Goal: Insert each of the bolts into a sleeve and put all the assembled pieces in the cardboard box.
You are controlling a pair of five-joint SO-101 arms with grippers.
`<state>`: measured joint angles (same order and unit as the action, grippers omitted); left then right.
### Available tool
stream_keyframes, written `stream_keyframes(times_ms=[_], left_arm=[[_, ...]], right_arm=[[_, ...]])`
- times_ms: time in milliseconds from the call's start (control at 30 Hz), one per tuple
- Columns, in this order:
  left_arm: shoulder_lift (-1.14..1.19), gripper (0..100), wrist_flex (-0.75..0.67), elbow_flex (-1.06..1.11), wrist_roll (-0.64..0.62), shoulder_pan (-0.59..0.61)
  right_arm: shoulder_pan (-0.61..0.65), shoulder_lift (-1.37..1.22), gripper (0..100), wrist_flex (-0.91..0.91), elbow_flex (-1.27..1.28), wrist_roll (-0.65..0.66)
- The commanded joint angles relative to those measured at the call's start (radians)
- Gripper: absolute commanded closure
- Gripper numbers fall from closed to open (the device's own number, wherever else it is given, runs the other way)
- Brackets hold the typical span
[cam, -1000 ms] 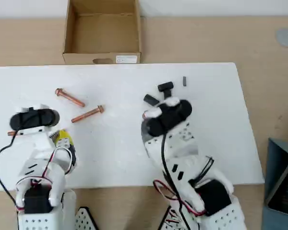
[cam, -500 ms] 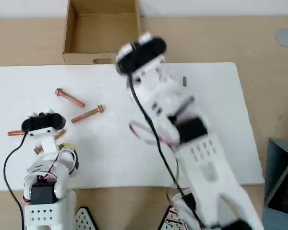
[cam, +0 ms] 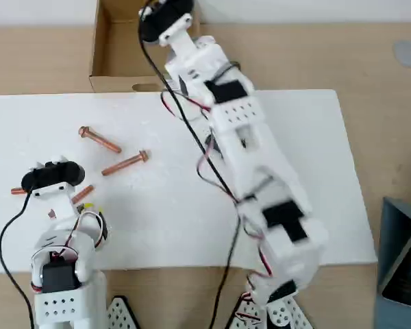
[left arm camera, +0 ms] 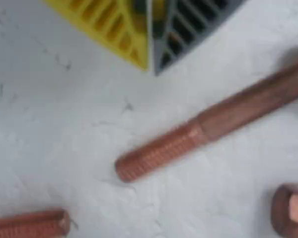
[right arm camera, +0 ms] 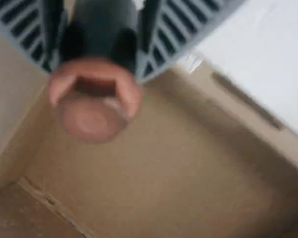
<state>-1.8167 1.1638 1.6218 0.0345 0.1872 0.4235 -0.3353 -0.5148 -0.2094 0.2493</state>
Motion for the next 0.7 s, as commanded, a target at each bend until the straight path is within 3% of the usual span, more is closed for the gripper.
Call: stream_keyframes(times_ms=[0, 400, 667], left_arm=[[-0.007, 100, -0.017, -0.003, 0.002, 0.008], [-0.007, 100, -0.017, -0.003, 0.002, 0.008], [-0.007, 100, -0.017, -0.003, 0.002, 0.006]], right_arm=[[-0.013, -0.174, 98.9, 0.032, -0.277, 0.052], [-0.008, -0.657, 98.4, -0.043, -0.851, 0.207], [-0.008, -0.769, 87.5, -0.201, -1.061, 0.207]])
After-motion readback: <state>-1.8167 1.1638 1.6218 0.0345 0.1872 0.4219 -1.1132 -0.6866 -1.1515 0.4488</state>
